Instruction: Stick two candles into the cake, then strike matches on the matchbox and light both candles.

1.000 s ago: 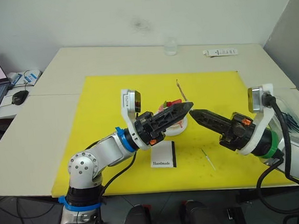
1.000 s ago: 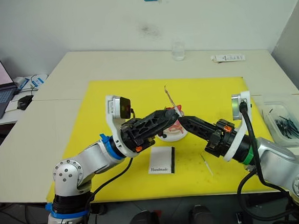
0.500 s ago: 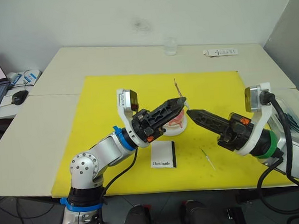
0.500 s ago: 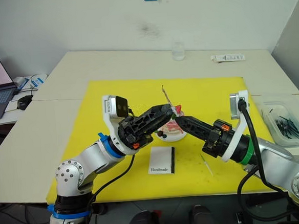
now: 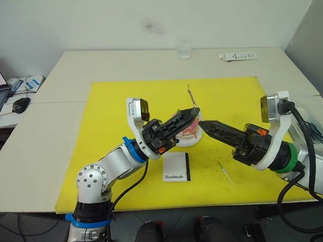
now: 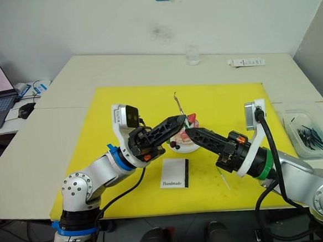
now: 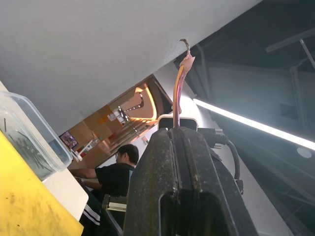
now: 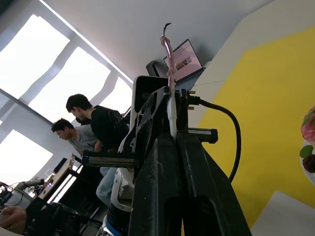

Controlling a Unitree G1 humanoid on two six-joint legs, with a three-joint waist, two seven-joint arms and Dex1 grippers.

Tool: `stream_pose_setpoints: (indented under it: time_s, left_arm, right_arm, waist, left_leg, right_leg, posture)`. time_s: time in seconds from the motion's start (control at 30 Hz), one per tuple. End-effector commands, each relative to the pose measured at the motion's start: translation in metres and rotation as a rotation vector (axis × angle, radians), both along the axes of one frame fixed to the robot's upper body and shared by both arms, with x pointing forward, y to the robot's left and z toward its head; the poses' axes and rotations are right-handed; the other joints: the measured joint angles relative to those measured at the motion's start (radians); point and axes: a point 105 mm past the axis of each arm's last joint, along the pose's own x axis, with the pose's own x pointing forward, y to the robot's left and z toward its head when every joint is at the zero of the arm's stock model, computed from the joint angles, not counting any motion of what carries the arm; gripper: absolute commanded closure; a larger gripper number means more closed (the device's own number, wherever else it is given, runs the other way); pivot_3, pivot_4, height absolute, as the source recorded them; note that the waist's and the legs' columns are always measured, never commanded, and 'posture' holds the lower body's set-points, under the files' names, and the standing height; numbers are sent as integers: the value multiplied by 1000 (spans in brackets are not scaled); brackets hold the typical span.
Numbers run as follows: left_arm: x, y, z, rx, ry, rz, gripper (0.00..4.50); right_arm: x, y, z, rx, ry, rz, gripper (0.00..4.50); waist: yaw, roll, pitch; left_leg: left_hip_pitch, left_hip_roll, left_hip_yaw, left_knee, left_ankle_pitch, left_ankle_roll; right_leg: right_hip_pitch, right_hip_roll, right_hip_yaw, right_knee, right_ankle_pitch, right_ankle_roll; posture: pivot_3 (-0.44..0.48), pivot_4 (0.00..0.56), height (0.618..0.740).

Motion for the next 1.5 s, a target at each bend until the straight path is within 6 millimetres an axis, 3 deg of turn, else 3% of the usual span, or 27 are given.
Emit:
stream_pose_setpoints:
  time_s: [0.03,0.23,0.33,0.57,0.7,0.93,1.13,1.5]
  left_arm:
    - [-9,-1,7,-18,-50,-34,4489]
    - [-8,0,5,-9,-58,-15,4489]
    - [-5,1,6,10,-81,24,4500]
    - [12,17,30,193,-329,231,4500]
    - [29,30,34,361,-511,388,4500]
    - [57,50,20,533,-666,596,4500]
    - [75,53,-7,609,-702,655,4500]
    - [90,39,-31,616,-686,639,4500]
  right_arm:
    - [0,0,6,8,-21,-4,4500]
    - [-3,-2,7,23,-16,5,4500]
    - [-2,-4,7,7,-27,-13,3884]
    - [6,-21,1,-217,-144,-101,1524]
    - [9,-25,0,-421,-313,-108,1524]
    - [17,-8,-3,-710,-668,-60,1524]
    - [23,2,-4,-728,-738,-52,1524]
    - [22,9,-15,-750,-733,-61,1524]
  waist:
    - [0,0,0]
    - [0,0,0]
    - [0,0,0]
    - [2,0,1]
    - [2,0,1]
    - [4,0,1]
    - [4,0,1]
    - [4,0,1]
  left_leg:
    - [0,0,0,0,0,0]
    - [0,0,0,0,0,0]
    - [0,0,0,0,0,0]
    - [-1,0,0,0,0,0]
    - [0,0,1,-1,0,0]
    - [-5,1,1,-2,0,0]
    - [-13,1,1,-1,0,0]
    - [-14,2,0,0,0,0]
  right_leg:
    - [0,0,0,0,0,0]
    - [0,0,0,0,0,-1]
    - [0,0,0,-1,0,-1]
    - [-1,0,0,-1,-1,-2]
    - [-1,0,1,-2,-2,-3]
    - [-5,0,0,-4,-3,-6]
    - [-12,0,0,-3,0,0]
    - [-13,1,-2,-1,0,0]
  posture:
    - [0,150,727]
    - [0,150,727]
    - [0,150,727]
    - [0,150,727]
    - [0,150,727]
    - [0,150,727]
    - [0,150,727]
    - [0,150,727]
